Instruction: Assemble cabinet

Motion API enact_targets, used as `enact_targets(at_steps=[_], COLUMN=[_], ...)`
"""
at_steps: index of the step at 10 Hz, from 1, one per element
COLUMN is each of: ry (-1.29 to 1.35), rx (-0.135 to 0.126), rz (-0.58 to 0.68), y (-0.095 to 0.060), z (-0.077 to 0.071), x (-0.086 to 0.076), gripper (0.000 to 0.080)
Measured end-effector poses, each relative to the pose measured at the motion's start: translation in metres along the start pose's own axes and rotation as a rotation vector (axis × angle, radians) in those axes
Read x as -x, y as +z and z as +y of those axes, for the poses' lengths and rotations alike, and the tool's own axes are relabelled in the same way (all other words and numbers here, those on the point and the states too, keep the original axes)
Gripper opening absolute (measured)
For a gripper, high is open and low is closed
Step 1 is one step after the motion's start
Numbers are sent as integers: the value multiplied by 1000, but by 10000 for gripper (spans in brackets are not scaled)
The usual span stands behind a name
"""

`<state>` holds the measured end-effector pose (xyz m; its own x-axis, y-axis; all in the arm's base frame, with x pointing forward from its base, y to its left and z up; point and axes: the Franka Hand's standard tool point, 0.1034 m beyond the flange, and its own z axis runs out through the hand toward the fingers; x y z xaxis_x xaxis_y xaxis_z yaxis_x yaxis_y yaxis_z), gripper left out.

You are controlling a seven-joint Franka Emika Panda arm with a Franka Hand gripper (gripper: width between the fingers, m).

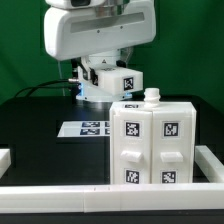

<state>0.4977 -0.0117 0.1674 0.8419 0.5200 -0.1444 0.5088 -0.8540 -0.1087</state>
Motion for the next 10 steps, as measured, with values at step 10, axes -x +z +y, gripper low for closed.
enact_targets(at_steps=[10], ry=[-8], rx=[17], rz=[23], y=[-27], z=[-8], x=[-46], gripper=[560])
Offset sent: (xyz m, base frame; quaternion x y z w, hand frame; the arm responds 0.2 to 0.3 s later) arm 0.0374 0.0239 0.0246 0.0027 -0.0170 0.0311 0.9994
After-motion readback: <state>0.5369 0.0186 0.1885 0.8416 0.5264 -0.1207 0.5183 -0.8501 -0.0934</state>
